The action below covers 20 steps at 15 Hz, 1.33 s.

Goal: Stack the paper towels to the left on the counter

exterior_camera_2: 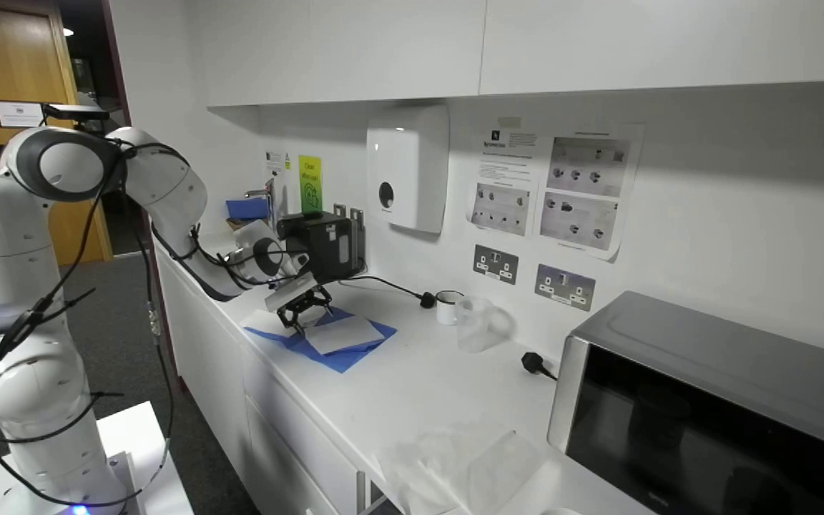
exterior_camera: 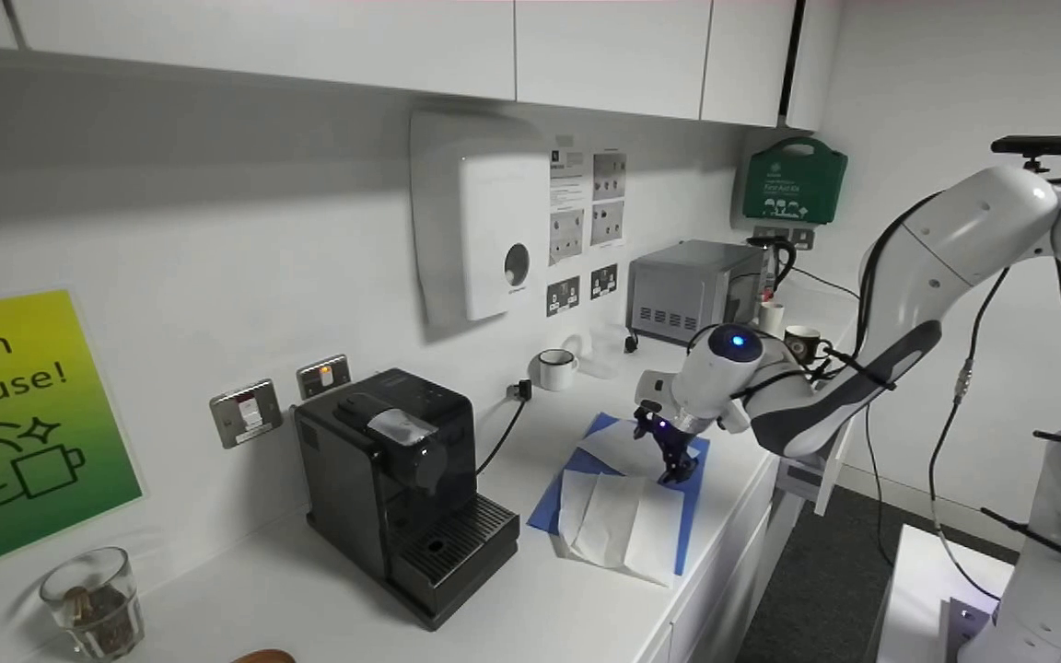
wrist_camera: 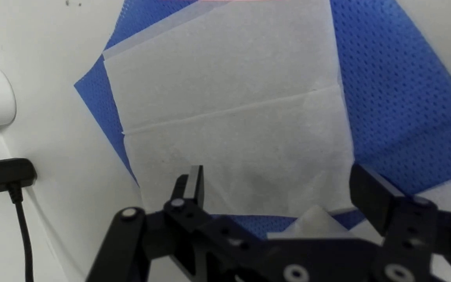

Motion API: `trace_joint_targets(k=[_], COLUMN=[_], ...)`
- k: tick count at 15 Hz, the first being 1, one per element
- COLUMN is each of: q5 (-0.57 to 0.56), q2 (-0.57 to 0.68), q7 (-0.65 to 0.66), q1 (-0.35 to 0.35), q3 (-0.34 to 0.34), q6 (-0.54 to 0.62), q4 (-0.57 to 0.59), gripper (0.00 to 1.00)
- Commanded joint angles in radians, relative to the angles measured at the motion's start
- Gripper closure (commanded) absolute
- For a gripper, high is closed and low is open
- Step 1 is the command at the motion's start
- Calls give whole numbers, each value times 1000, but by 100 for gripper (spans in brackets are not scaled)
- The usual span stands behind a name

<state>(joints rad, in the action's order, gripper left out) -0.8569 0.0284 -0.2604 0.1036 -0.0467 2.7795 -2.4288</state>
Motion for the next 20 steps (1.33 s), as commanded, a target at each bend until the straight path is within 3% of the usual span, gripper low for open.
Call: trace_joint_targets(k=[1,5,7,15,17,20], q5=[-7,4,16,120,177,300], q2=[17,24,24,28,24,17], q7=[-73,-88,-97,-147,-157,-203], q1=[-23,-25,-25,-30,-31,-33], q3=[0,0,-2,-5,-7,-11], q6=[16,16,9,-3,-10,-13], q4=[31,40,41,43,44,43], gripper=[0,0,27,89,100,100])
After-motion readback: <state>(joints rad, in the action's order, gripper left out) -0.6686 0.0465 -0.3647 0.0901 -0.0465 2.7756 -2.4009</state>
